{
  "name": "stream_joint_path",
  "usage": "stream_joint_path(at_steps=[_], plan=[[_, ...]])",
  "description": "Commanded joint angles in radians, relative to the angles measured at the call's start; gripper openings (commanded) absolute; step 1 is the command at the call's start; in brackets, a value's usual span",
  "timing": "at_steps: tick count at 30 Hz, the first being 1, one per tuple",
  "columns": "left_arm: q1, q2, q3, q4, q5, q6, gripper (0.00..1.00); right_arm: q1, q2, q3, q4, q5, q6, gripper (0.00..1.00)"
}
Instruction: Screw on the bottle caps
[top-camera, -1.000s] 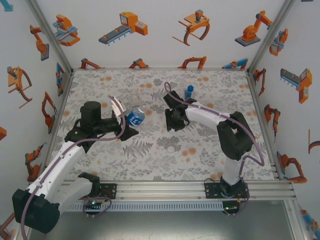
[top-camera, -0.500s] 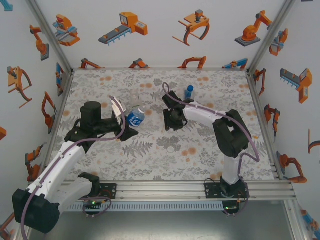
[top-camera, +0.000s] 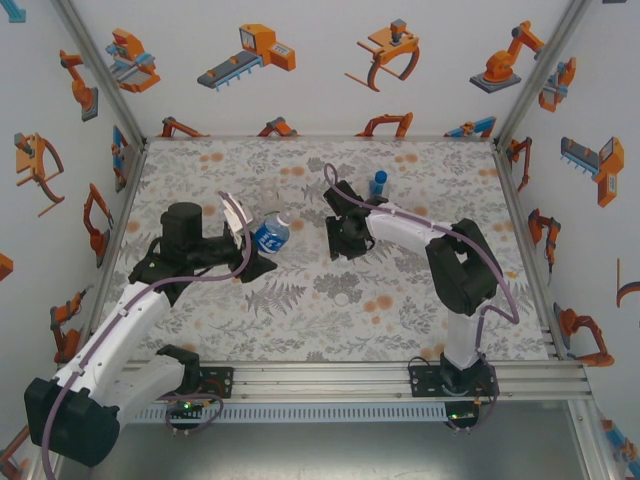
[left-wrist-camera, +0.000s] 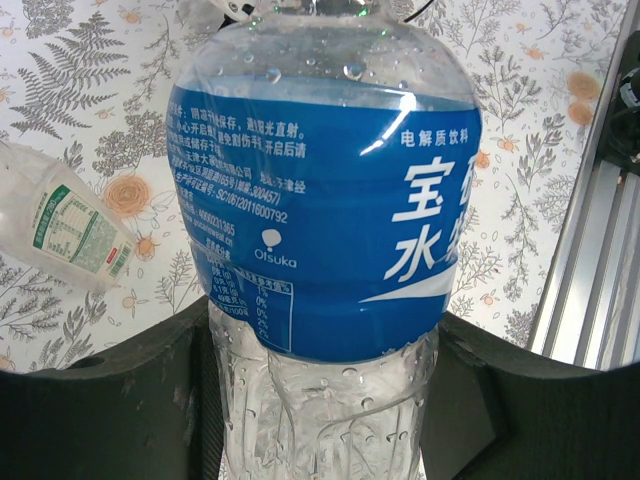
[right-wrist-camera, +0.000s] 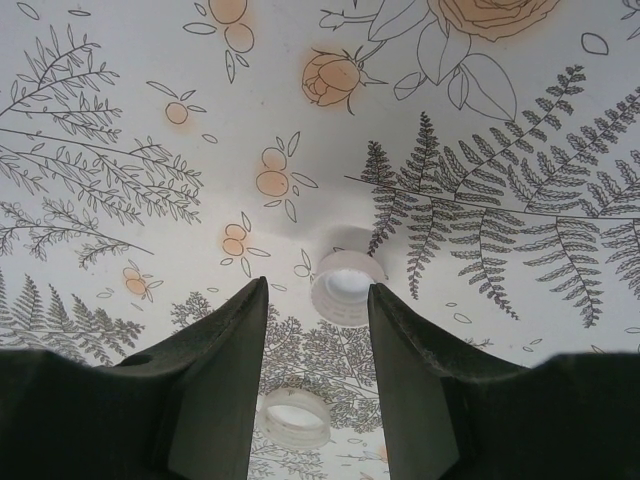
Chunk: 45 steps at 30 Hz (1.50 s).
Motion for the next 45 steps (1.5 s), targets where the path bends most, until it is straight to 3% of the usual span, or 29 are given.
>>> stream_joint_path(at_steps=[1, 45], plan=[[0.004, 0.001, 0.032, -0.005, 0.03, 0.018, 0.0, 0.006, 0.0, 0.023, -0.009, 0.022, -0.012, 0.44], [0.004, 0.003, 0.034, -0.009, 0.033, 0.017, 0.0, 0.007, 0.039, 0.004, -0.043, 0.016, -0.008, 0.48]])
